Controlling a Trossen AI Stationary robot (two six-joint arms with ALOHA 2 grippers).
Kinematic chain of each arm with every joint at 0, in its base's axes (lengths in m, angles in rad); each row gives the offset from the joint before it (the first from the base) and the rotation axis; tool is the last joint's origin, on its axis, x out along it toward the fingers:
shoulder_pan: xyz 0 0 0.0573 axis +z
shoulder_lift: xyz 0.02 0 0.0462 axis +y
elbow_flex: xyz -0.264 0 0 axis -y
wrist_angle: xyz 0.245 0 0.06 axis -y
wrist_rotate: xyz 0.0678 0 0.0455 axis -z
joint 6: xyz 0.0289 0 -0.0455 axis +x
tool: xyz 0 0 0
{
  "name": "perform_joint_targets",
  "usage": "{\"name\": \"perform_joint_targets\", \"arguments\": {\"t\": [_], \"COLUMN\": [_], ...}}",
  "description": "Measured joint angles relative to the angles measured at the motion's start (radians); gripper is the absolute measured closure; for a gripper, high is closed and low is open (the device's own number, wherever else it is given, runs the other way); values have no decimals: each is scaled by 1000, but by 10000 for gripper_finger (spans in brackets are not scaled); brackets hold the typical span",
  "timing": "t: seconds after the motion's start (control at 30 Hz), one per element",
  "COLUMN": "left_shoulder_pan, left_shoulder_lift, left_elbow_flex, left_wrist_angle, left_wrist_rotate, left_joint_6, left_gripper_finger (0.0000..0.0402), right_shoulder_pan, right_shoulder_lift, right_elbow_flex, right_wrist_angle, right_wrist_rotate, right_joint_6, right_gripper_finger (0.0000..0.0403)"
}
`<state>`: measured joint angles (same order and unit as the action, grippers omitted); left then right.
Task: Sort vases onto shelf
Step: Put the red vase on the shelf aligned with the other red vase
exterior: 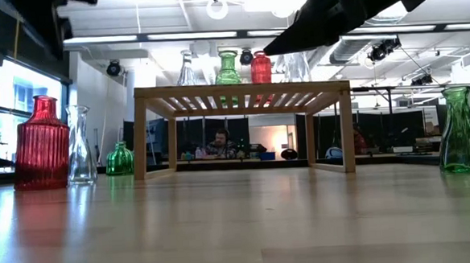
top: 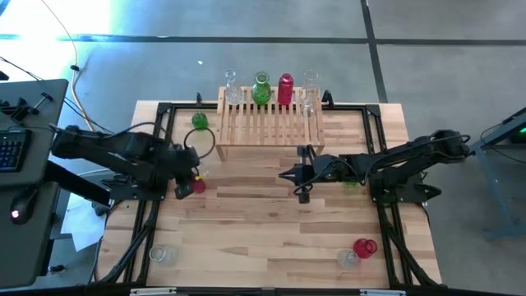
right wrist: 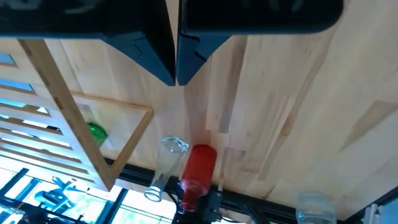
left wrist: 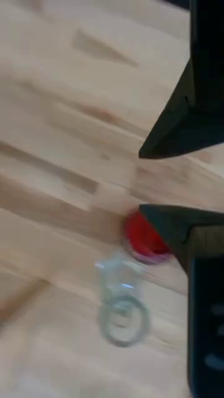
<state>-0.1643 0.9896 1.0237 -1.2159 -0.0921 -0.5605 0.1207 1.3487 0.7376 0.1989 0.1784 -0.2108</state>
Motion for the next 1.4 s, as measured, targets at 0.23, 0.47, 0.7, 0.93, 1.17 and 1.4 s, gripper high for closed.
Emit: {"name": "perform_joint_targets", "arguments": {"t": [0.23,0.47,0.7,0.93,1.17,1.4], "left_shoulder_pan": [27,66,102,121,124,124], "left_shoulder_lift": [92,144,170,176,176,175], "left_elbow_flex": [0,0,-20,-83,-110,-110], "left_wrist_angle": [-109,-158,-129,-93,-52,4], "left_wrist_rotate": [-1,-1,15,39,47,66], "left_joint_6": [-69,-67,-7,13,47,68], "left_gripper_finger": [190,157,157,159,195,284], "right_shoulder_pan": [35,94,139,151,150,150], "right_shoulder_lift": [0,0,0,0,0,0], "right_elbow_flex": [0,0,0,0,0,0], "right_wrist_angle": [-2,-2,-3,0,1,1], "right_wrist_rotate": [-15,-12,57,57,58,58], "right_joint_6": [0,0,0,0,0,8], "right_gripper_finger": [402,402,402,402,402,402]}}
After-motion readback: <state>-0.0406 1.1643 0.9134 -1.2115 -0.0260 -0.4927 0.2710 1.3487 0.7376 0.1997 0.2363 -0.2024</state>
